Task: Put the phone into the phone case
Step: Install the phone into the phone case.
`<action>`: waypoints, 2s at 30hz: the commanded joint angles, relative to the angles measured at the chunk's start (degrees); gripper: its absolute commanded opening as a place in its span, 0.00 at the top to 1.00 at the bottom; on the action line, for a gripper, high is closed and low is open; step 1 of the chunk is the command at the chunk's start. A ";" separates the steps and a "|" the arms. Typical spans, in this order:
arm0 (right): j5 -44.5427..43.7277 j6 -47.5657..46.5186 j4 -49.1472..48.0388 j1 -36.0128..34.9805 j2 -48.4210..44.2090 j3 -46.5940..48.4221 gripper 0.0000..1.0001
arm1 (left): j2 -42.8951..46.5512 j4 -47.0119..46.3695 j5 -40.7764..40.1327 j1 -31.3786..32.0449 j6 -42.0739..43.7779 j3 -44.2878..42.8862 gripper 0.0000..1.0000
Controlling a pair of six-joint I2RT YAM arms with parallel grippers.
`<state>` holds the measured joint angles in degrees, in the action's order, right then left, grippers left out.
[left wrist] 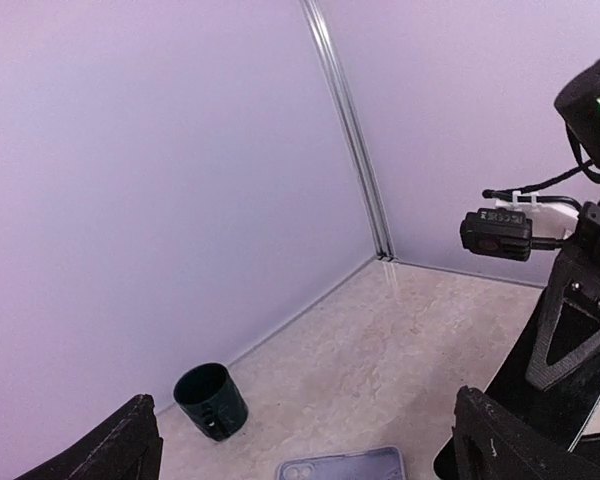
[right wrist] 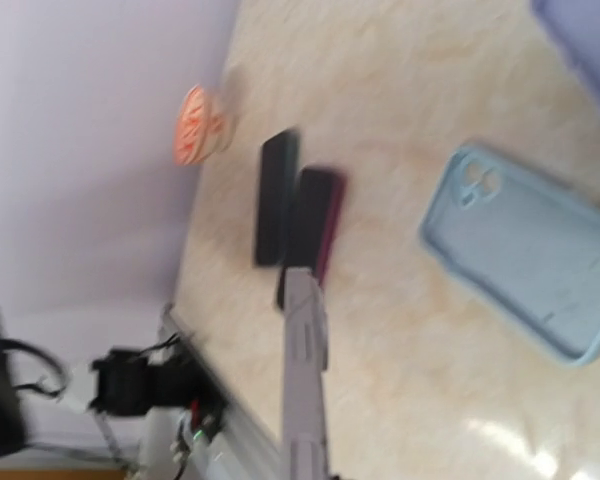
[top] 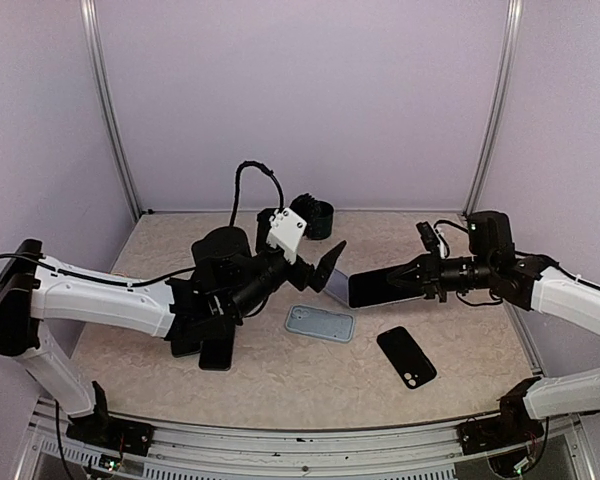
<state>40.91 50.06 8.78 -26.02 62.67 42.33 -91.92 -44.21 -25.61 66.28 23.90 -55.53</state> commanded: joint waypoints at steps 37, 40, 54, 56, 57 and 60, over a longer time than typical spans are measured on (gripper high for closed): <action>-16.95 10.66 -36.04 -12.87 39.68 9.10 1.00 | -15.34 22.81 52.23 -29.80 -76.28 2.85 0.01; -19.10 12.14 -34.58 -14.39 40.43 10.13 1.00 | -15.13 22.29 52.65 -29.72 -77.92 3.71 0.01; -19.78 20.95 -39.18 -14.91 43.83 6.46 1.00 | -17.43 14.68 56.03 -29.89 -79.64 5.77 0.01; -20.00 20.97 -39.23 -14.93 43.31 5.77 1.00 | -17.80 13.89 56.46 -29.89 -79.86 5.79 0.01; -20.05 20.89 -39.13 -14.94 43.05 5.63 1.00 | -17.97 13.24 56.80 -29.89 -80.07 5.86 0.01; -20.07 20.81 -39.19 -14.90 42.14 4.88 1.00 | -18.06 12.52 57.01 -29.66 -80.08 5.87 0.01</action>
<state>21.10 70.17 -27.88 -40.49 106.41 48.49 -108.95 -28.56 30.04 36.73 -56.05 -50.37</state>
